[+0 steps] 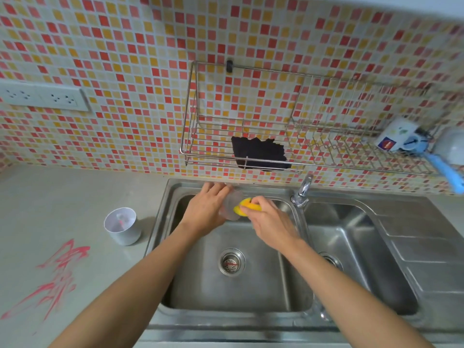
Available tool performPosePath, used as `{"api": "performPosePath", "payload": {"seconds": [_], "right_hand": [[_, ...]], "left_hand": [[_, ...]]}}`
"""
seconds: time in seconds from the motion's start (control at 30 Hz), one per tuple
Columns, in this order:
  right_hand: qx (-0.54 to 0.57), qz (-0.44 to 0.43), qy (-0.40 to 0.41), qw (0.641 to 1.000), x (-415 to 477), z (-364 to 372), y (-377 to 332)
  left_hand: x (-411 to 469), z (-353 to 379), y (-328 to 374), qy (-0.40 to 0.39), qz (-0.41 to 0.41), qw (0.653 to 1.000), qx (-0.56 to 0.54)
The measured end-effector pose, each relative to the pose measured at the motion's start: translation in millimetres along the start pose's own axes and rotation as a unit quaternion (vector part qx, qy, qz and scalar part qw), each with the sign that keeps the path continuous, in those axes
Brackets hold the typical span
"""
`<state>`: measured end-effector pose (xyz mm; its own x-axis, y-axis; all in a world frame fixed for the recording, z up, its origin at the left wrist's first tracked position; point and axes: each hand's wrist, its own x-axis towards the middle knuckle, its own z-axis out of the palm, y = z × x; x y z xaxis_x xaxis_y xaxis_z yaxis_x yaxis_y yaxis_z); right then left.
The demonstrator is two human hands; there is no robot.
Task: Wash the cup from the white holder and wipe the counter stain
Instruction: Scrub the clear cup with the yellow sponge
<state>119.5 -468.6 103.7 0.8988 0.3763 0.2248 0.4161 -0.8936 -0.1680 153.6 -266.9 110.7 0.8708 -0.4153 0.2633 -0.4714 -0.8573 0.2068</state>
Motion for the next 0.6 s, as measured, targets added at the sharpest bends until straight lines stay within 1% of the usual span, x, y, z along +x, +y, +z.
{"api": "performPosePath", "payload": {"seconds": [0.07,0.1,0.13,0.17,0.23,0.27,0.33,0.4,0.47,0.53,0.6], "right_hand": [[-0.033,-0.001,0.0,0.999,3,-1,5],[-0.022,0.008,0.011,1.0,2,0,4],[0.012,0.021,0.025,0.999,0,3,1],[0.07,0.034,0.032,0.996,-3,7,-4],[0.198,0.046,0.027,0.979,-13,16,-15],[0.225,0.04,0.025,0.973,-17,19,-17],[0.173,0.009,0.016,0.985,-19,18,-10],[0.051,-0.027,0.028,0.998,-14,9,4],[-0.024,-0.043,0.054,0.997,-9,2,13],[-0.026,-0.046,0.08,0.995,-9,1,11],[0.029,-0.035,0.084,0.995,-15,9,2]], "left_hand": [[2,0,3,-0.01,-0.008,1.0,0.0],[4,0,3,-0.012,-0.015,1.0,-0.003],[6,0,4,-0.014,-0.024,1.0,-0.009],[8,0,4,-0.016,-0.031,0.999,-0.014],[9,0,1,-0.017,-0.032,0.999,-0.016],[8,1,0,-0.02,-0.024,0.999,-0.012],[5,3,-2,-0.023,-0.009,1.0,-0.002],[2,5,-2,-0.031,0.0,1.0,-0.001],[2,6,-1,-0.038,0.005,0.999,-0.01],[3,5,1,-0.03,0.0,0.999,-0.022],[5,3,1,-0.017,-0.004,0.999,-0.033]]}}
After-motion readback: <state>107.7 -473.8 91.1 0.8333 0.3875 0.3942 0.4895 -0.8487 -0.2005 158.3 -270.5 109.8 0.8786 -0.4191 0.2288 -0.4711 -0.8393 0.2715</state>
